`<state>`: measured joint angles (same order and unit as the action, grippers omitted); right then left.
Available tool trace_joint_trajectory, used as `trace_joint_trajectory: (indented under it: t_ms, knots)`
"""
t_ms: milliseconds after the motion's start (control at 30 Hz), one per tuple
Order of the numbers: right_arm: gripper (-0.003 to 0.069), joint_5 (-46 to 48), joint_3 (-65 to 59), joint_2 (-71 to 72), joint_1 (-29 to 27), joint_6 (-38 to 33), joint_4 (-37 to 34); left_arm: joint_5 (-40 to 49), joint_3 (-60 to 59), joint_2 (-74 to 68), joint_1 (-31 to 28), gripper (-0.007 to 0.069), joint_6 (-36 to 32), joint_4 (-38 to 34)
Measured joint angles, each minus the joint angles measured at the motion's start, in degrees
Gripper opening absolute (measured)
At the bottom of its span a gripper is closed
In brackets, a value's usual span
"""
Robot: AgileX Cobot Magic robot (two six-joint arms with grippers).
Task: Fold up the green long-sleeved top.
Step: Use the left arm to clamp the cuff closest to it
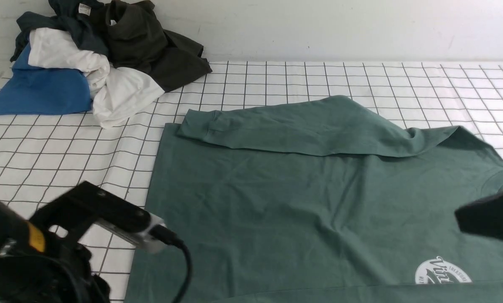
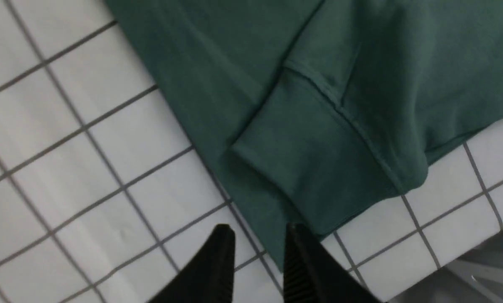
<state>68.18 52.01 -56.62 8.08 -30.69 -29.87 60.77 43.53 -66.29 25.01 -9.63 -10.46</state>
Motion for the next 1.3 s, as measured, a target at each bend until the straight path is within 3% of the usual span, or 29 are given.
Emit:
trace_joint_trajectory:
  t_ms: [100, 267, 667, 767, 867, 933, 1067, 1300]
  knots:
    - [-0.0015, 2.2, -0.6, -2.2, 8.1, 8.7, 9.8, -5.1, -0.1, -6.0, 2.4, 0.0288, 0.1, -0.3]
    - [-0.0015, 3.1, -3.0, -2.4, 17.1, 17.8, 20.4, -8.9, -0.1, -15.2, 2.6, 0.0385, 0.1, -0.4]
    - [-0.0015, 3.0, -3.6, -2.4, 19.1, 19.5, 22.4, -10.9, 0.1, -26.9, 2.6, 0.0391, 0.0, -0.4]
    - [-0.0015, 3.0, -3.6, -2.4, 19.1, 19.5, 22.4, -11.0, 0.1, -26.9, 2.6, 0.0358, 0.0, -0.4]
    - [-0.0015, 3.0, -3.6, -2.4, 19.1, 19.5, 22.4, -11.0, 0.1, -26.9, 2.6, 0.0259, 0.0, -0.3]
    - [-0.0015, 3.0, -3.6, -2.4, 19.1, 19.5, 22.5, -11.0, 0.1, -26.9, 2.6, 0.0147, 0.0, -0.3]
    - [-0.0015, 3.0, -3.6, -2.4, 19.1, 19.5, 22.6, -10.7, 0.1, -26.9, 2.6, 0.0035, 0.0, -0.4]
    - [-0.0015, 3.0, -3.6, -2.4, 19.1, 19.2, 22.6, -4.8, 4.8, -20.6, 2.6, 0.0006, -0.1, 0.2]
